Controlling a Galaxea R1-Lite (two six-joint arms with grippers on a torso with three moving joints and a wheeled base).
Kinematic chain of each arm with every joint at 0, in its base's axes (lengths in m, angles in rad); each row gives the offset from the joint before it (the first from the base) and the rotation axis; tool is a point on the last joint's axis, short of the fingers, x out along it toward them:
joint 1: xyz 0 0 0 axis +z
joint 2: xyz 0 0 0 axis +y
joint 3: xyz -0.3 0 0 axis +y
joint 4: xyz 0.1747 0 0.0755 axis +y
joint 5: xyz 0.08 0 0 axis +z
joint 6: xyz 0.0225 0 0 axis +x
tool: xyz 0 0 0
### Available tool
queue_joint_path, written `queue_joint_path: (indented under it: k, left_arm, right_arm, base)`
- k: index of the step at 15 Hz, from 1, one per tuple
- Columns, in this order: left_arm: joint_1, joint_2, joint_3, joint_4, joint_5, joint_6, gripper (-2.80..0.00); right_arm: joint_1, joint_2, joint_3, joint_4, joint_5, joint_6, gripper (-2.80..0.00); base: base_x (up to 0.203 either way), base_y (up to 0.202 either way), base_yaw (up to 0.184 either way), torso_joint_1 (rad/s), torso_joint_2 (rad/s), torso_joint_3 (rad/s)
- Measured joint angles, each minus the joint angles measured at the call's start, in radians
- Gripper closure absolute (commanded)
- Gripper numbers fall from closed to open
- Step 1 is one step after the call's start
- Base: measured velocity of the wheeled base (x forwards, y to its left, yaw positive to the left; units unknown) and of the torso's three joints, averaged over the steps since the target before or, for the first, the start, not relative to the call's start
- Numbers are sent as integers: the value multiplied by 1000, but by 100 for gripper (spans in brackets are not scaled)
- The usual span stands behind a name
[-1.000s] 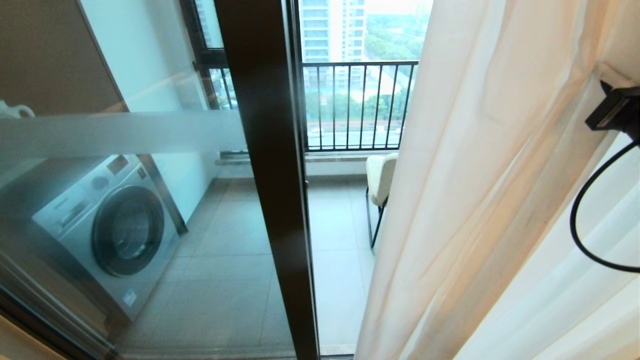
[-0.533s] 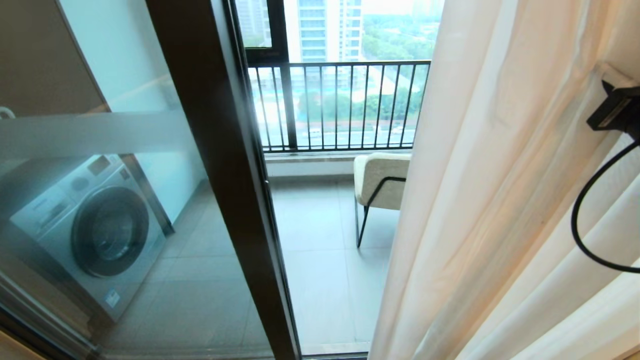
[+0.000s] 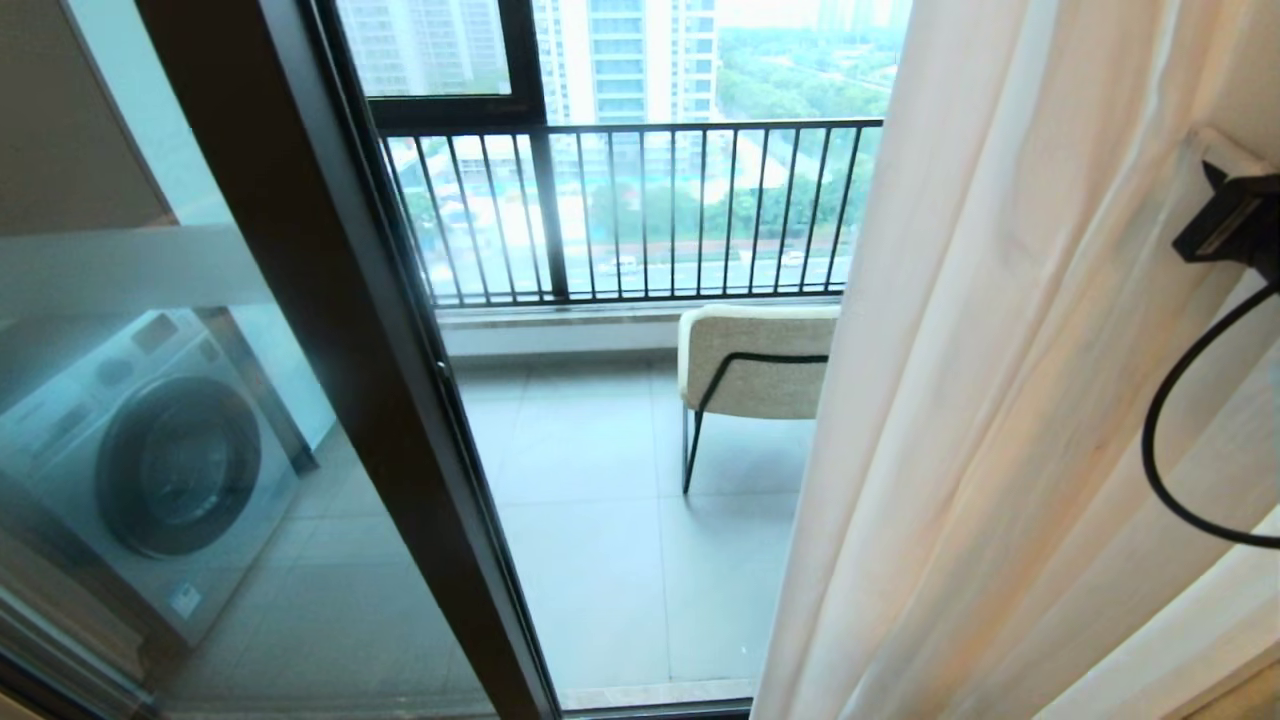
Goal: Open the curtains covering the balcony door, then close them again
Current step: Pull the inner curtains open on both sides
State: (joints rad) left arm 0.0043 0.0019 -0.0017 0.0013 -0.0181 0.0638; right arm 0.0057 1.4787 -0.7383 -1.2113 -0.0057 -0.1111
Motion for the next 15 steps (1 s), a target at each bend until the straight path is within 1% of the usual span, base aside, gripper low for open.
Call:
queue_joint_path:
  k: [15]
  left_arm:
    - [0,0,0,0,0,0,0]
  right_arm:
    - [0,-1,1,0,0,0,0]
  base:
    - [0,-185,1,3,2,2]
